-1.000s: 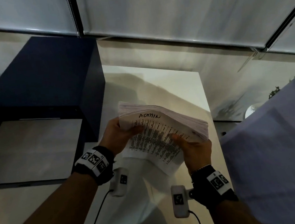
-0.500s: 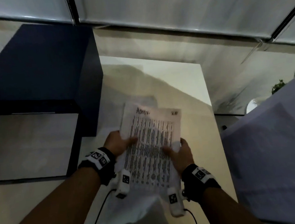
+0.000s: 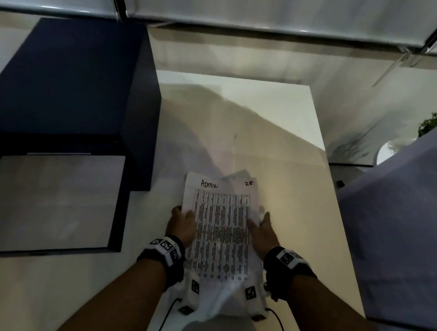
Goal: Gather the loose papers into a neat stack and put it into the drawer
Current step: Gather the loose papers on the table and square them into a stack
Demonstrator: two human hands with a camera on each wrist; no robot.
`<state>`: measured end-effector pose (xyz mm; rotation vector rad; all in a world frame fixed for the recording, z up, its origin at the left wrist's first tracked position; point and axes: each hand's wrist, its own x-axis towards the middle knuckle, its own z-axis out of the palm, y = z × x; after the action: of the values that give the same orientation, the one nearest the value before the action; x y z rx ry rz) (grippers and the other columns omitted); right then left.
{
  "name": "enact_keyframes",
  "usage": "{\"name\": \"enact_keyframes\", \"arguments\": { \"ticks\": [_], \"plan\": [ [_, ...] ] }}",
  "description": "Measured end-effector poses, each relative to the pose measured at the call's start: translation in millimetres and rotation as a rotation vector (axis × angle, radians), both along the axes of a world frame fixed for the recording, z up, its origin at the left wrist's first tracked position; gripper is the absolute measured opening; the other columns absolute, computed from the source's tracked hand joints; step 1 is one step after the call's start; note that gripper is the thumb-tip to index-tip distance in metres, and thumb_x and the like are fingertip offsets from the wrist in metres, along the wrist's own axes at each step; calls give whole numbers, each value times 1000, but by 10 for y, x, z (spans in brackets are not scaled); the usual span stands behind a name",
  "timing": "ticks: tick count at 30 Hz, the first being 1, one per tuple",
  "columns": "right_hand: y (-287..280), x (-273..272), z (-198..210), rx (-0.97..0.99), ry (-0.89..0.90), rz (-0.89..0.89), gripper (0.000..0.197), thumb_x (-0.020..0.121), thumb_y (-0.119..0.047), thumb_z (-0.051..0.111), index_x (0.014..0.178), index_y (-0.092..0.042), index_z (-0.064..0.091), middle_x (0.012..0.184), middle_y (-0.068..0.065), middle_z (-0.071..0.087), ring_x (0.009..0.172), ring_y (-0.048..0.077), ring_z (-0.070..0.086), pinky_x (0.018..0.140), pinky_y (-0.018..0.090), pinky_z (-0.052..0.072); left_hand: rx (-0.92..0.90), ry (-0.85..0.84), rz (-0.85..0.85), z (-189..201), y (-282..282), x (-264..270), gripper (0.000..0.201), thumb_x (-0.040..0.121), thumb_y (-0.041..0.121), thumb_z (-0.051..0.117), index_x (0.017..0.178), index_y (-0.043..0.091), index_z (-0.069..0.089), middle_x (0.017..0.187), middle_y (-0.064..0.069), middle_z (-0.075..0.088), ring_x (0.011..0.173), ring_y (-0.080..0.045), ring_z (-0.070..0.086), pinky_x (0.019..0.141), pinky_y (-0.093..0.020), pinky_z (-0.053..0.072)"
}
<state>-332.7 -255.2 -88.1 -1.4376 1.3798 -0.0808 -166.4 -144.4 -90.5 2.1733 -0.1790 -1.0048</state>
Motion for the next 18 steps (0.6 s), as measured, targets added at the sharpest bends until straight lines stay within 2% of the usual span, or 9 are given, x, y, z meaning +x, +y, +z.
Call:
{"name": "enact_keyframes", "arguments": {
  "ticks": [2, 5, 8, 10, 13, 16, 18],
  "plan": [
    [-16, -48, -43, -14, 27, -24, 65, 102, -28, 44, 154, -9, 10, 155, 13, 30, 140, 30, 35, 111, 31, 30, 17, 17, 2, -31, 55, 23, 46, 101, 29, 40, 140, 5, 35, 136, -20, 53, 118, -37, 55, 99, -37, 44],
    [63, -58, -97, -63, 33, 11, 50, 100, -27, 47, 146, -10, 37, 142, 12, 50, 126, 30, 51, 107, 35, 41, 18, 58, -9, -43, 150, -11, 47, 101, 26, 40, 142, 3, 34, 138, -19, 51, 122, -36, 52, 101, -34, 40],
    [43, -129, -104, -38, 66, -101, 51, 97, -31, 54, 141, -6, 47, 137, 15, 54, 123, 33, 54, 106, 41, 43, 21, 44, -26, -48, 302, 19, 47, 101, 31, 40, 138, 1, 45, 137, -18, 54, 122, -34, 54, 99, -31, 40],
    [65, -185, -115, -51, 113, -67, 47, 97, -31, 54, 135, -3, 53, 133, 17, 57, 121, 33, 55, 104, 39, 45, 52, 44, -66, -59, 407, -8, 48, 103, 33, 36, 139, 2, 42, 140, -19, 51, 125, -35, 52, 104, -34, 39],
    [209, -139, -55, -109, 160, 34, 44, 99, -28, 50, 133, 1, 50, 133, 19, 56, 121, 35, 54, 101, 36, 42, 63, 40, -75, -33, 444, -142, 45, 105, 28, 31, 141, 2, 29, 139, -24, 49, 122, -37, 52, 100, -37, 40],
    [288, -61, 136, -131, 106, 9, 43, 99, -28, 51, 132, -1, 45, 129, 20, 57, 116, 35, 56, 95, 37, 44, -39, -21, -49, 17, 433, -157, 40, 105, 25, 31, 140, 5, 31, 133, -23, 53, 114, -37, 57, 95, -38, 44],
    [302, -81, 352, -157, 65, -17, 44, 99, -30, 51, 132, -3, 43, 125, 18, 59, 105, 31, 59, 88, 35, 46, -155, -51, -32, 61, 438, -131, 37, 104, 25, 33, 136, 7, 37, 131, -20, 57, 113, -34, 58, 95, -36, 45]
  ]
}}
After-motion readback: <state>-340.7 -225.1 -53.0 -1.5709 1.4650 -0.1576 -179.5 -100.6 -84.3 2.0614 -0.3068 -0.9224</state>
